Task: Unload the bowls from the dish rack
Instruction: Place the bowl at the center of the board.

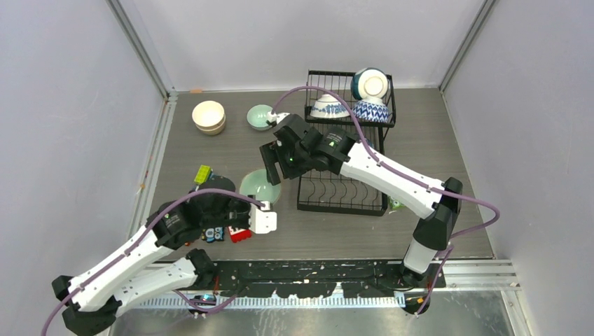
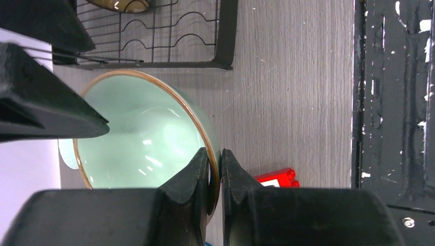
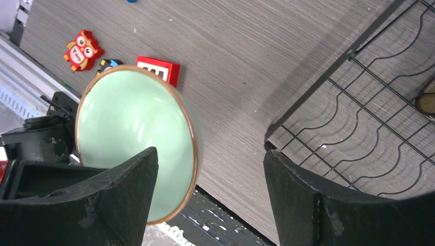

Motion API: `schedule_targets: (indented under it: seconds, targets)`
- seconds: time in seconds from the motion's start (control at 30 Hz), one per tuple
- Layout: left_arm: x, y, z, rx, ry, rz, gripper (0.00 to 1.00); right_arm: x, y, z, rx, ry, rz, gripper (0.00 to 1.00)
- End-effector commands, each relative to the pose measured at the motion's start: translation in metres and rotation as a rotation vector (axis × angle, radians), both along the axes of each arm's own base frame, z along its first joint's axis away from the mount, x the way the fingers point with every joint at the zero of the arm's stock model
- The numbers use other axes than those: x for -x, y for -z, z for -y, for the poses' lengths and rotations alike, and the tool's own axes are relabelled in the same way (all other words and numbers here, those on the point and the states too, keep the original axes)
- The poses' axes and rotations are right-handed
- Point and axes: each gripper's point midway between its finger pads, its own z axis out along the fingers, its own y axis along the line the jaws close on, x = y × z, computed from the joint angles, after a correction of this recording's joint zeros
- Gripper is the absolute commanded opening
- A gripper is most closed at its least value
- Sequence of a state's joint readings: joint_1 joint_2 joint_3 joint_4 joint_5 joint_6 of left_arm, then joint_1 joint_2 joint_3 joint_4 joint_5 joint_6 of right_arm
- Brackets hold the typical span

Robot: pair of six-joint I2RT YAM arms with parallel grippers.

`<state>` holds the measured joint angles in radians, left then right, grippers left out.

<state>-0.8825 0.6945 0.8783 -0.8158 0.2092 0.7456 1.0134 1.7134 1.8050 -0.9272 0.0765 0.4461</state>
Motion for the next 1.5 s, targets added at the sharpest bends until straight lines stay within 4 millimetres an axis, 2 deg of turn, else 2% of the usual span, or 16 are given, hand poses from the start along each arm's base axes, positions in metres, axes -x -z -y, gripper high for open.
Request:
schedule_targets:
  seconds: [0.0,0.1,0.17,0.3,0.43,0.63,0.97,1.2,1.3,1.37,1.47]
  targets:
    - [-0.014,-0.033,0.014,0.007,0.033,0.152,0.0,-0.001,-0.008,-0.001,-0.041,-0.02,0.011,0.77]
    - [-0.014,-0.027,0.02,-0.039,0.051,0.161,0.0,-0.002,-0.002,0.001,-0.018,-0.024,0.012,0.74]
    - [-0.014,-0.026,0.024,-0.056,0.06,0.17,0.0,-0.004,0.011,0.007,0.024,-0.011,0.015,0.72]
    - [-0.012,-0.027,0.027,-0.054,0.071,0.174,0.0,0.001,0.031,0.016,0.071,-0.015,-0.01,0.64]
    - [-0.011,-0.027,0.028,-0.051,0.076,0.169,0.0,0.003,0.042,0.019,0.098,-0.019,-0.025,0.55]
    - [-0.01,-0.026,0.028,-0.048,0.072,0.163,0.0,0.003,0.043,0.017,0.094,-0.018,-0.034,0.46]
    - [-0.01,-0.022,0.029,-0.046,0.064,0.152,0.0,0.0,0.047,0.007,0.08,-0.014,-0.045,0.42]
    - [-0.013,-0.021,0.03,-0.033,0.044,0.149,0.0,0.0,0.046,0.002,0.065,-0.013,-0.046,0.24]
    - [-0.015,-0.022,0.032,-0.012,0.023,0.149,0.01,0.0,0.046,0.002,0.064,-0.01,-0.047,0.11]
    - [-0.017,-0.023,0.032,-0.003,0.008,0.147,0.07,0.0,0.046,0.002,0.064,-0.006,-0.045,0.02]
    - [-0.018,-0.025,0.034,0.019,-0.01,0.148,0.26,-0.003,0.047,0.004,0.067,0.017,-0.035,0.01]
